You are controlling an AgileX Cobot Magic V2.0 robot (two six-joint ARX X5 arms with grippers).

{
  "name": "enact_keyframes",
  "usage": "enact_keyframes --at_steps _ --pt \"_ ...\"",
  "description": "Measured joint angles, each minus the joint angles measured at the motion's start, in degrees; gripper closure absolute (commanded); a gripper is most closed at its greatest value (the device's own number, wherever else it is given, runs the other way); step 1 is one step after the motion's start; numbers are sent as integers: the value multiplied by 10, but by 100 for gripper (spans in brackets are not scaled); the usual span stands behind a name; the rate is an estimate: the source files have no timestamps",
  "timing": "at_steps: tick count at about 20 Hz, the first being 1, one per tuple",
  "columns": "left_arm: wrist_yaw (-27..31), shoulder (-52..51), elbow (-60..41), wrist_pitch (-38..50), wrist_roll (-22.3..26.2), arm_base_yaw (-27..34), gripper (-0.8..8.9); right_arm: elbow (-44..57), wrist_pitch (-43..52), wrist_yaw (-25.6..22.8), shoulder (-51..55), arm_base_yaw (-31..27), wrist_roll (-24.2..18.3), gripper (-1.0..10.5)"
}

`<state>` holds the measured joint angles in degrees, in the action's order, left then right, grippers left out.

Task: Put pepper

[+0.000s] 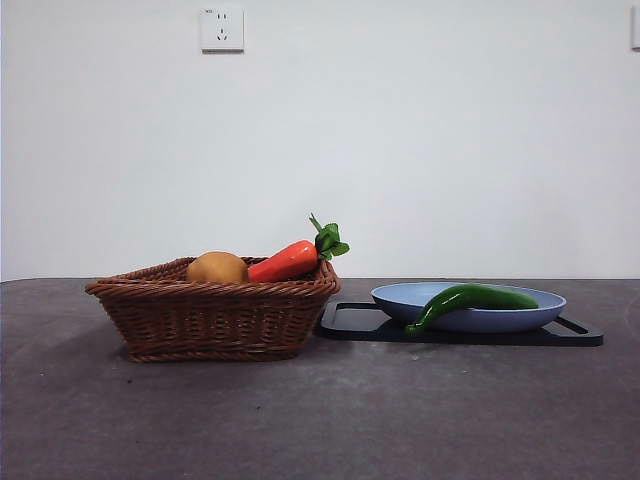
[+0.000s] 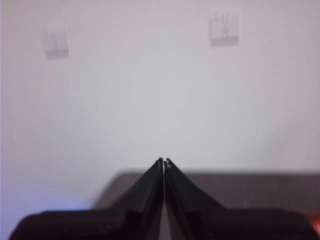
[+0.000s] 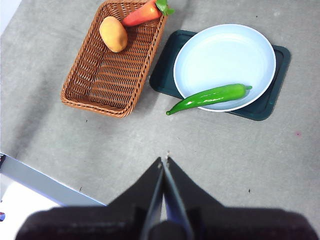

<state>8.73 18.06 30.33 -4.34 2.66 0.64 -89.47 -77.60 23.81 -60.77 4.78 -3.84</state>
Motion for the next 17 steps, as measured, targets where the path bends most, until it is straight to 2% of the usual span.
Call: enact_keyframes --at_steps 4,9,17 --pt "0 -76 -119 -1 -18 0 805 0 0 0 0 0 0 935" --pt "0 -128 -217 1 -39 0 805 0 0 0 0 0 0 935" --pt "1 -178 -294 0 -68 0 805 0 0 0 0 0 0 935"
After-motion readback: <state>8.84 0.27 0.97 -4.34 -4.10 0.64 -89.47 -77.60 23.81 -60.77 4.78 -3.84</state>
